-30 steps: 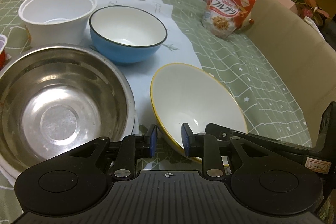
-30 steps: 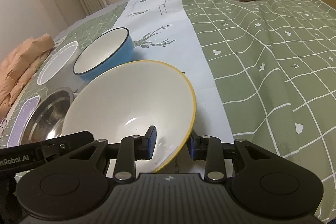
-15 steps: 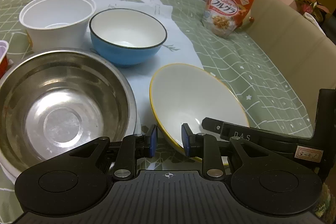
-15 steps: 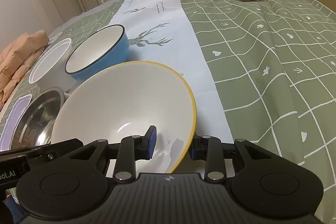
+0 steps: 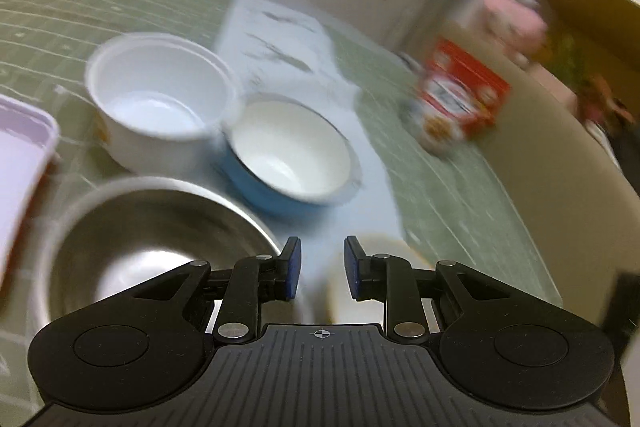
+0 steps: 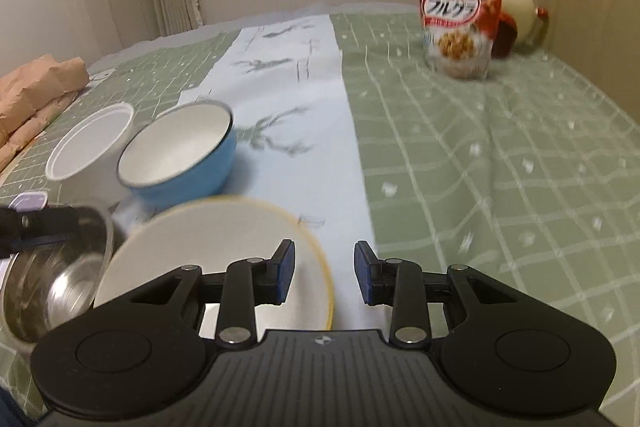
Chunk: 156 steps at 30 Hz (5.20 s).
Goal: Organize plates and bowls
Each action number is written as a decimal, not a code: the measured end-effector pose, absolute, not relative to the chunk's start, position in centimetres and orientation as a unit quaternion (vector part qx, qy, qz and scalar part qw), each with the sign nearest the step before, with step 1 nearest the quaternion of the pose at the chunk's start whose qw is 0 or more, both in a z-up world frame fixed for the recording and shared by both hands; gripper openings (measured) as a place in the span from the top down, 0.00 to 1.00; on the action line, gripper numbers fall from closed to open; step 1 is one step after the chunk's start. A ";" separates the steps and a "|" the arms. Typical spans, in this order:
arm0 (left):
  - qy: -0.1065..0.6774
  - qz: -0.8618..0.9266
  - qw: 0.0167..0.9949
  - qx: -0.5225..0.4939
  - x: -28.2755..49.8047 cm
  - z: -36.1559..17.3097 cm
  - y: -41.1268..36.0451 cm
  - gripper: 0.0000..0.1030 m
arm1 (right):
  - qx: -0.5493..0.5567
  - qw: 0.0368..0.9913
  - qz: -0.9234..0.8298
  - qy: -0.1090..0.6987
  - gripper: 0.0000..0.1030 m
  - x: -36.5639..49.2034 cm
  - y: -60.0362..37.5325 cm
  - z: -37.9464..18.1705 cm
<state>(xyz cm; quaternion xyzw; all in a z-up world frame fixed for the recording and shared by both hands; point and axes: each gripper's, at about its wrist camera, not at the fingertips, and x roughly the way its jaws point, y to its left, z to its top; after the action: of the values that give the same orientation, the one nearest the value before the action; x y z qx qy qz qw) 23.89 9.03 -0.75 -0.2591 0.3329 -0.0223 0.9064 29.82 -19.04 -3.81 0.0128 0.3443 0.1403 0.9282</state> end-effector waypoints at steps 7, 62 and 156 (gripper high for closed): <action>0.357 0.030 0.898 -0.256 30.8 -2.0 12.3 0.74 | 0.063 0.899 0.206 0.381 0.63 36.2 -17.1 -1.5; 0.464 -0.031 0.873 -0.146 38.5 -5.3 4.9 0.63 | 0.122 0.866 0.214 0.434 0.63 45.8 -14.8 -5.5; 0.439 -0.119 0.880 -0.139 31.6 3.6 2.9 0.74 | 0.099 0.858 0.237 0.445 0.65 35.7 -18.3 2.0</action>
<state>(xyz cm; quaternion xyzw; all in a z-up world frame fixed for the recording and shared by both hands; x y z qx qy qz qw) 31.55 2.95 3.60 -0.1394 0.4386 -0.1186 0.8798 35.73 -18.27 2.02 0.0991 0.4450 0.2371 0.8579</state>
